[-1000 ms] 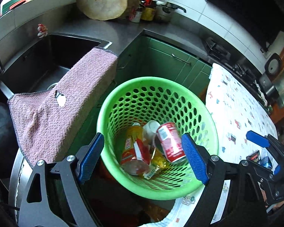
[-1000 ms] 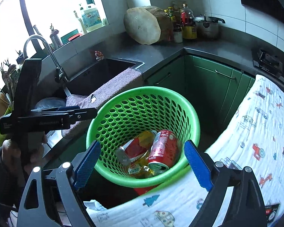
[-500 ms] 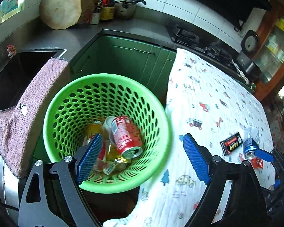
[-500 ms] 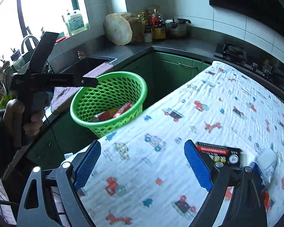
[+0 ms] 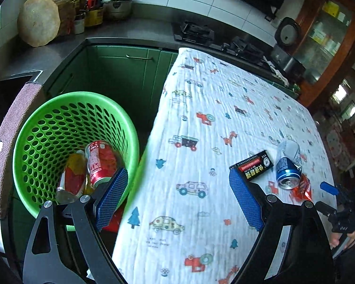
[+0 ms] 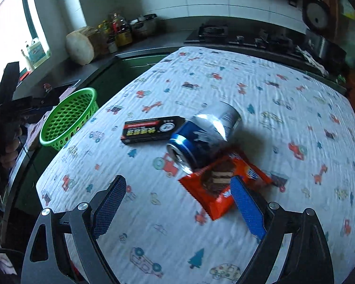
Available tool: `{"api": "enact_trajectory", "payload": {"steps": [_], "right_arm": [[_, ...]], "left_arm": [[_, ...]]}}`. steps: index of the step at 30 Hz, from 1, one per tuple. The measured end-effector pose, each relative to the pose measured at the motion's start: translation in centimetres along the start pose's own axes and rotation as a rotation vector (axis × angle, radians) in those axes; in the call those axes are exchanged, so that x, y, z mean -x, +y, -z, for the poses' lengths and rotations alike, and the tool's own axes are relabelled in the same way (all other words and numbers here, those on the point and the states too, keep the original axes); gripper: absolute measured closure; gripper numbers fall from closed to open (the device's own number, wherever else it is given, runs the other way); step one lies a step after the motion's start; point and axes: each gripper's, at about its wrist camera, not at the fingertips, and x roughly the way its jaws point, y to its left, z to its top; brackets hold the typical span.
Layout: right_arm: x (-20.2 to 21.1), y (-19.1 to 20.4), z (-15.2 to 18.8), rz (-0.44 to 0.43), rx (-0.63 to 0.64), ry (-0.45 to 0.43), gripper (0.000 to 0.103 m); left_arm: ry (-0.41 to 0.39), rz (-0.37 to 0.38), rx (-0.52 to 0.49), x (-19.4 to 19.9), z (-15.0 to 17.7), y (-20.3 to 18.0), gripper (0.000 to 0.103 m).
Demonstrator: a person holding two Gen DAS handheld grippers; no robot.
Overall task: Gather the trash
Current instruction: 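Move both tools back to the blue can and orange snack bag, then grasp the orange snack bag with the right tool while the left tool grasps the blue can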
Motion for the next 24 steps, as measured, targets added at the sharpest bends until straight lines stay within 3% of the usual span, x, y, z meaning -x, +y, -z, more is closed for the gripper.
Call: {"api": "enact_trajectory", "payload": {"steps": [5,10,17,24], "right_arm": [[0.1,-3.7,0.5,0.019,-0.144,-0.002,0.019],[-0.6,-6.5,1.2,0.019,-0.286,0.01,0.031],[-2.6,-8.0,1.8,-0.01,-0.451,0.038,0.043],[-3.7,-8.4,2.5,-0.004,-0.512,0.06,0.059]], "left_arm": [[0.014,0.027,-0.043,-0.8,-0.1,-2.9,0.017],[0.032,0.046,-0.071,-1.8,-0.3,-4.9,0.017],[0.051,0.069,-0.109,-2.8,-0.8,-6.3,0.017],[0.065,0.106,-0.143,-3.6,-1.4,-7.8,0.017]]}}
